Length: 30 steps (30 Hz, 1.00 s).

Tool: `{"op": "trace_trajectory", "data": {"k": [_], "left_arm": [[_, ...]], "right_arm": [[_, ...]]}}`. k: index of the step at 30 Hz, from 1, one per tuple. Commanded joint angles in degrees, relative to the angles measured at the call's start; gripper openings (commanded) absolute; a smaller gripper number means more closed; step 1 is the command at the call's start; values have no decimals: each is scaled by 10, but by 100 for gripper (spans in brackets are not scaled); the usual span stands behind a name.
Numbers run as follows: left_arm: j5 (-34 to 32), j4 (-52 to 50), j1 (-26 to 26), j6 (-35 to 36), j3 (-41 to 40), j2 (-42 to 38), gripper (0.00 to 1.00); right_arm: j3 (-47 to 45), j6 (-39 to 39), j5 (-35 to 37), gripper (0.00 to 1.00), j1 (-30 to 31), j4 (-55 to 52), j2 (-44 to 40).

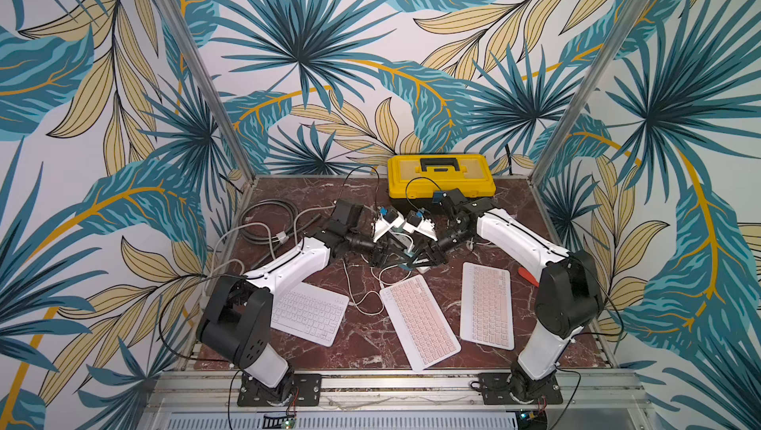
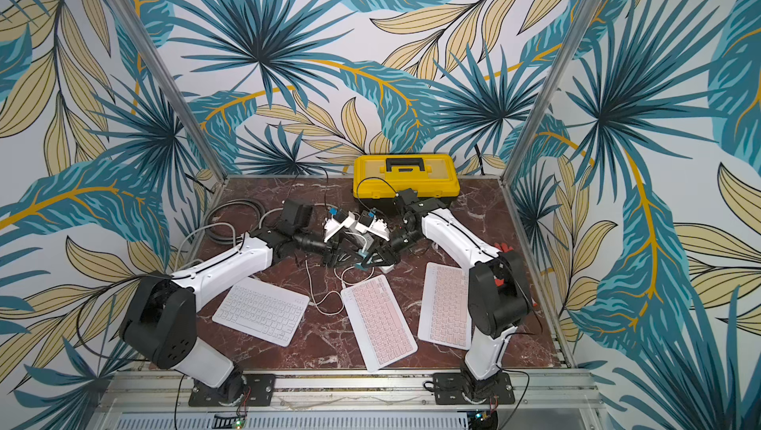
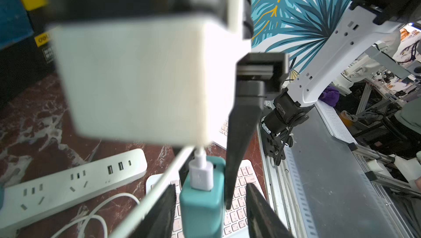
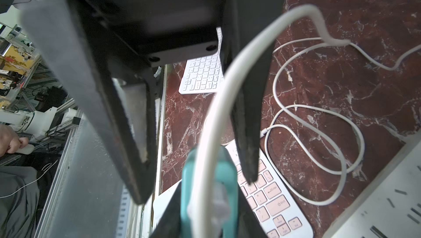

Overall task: Unplug the wireless keyboard
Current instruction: Remove the power cord from the plug.

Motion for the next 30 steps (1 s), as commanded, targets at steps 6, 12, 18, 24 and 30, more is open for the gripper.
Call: {"op": "trace_trajectory", "data": {"k": [6, 12, 18, 24, 30], "left_arm": [[33, 37, 5, -12, 12, 4, 51], [44, 36, 24, -13, -12, 1, 54], [55, 36, 27, -12, -12, 15, 56], [69, 36, 18, -17, -8, 29, 57], [65, 35, 16, -16, -6, 45, 57]], "right_arm": [[-13, -23, -36, 19, -1, -23, -11], [-22, -27, -43, 19, -5, -25, -27], [-22, -23, -44, 20, -5, -25, -26], [-18, -20, -50, 20, -5, -26, -24], [-13, -20, -55, 20, -2, -26, -18]]}}
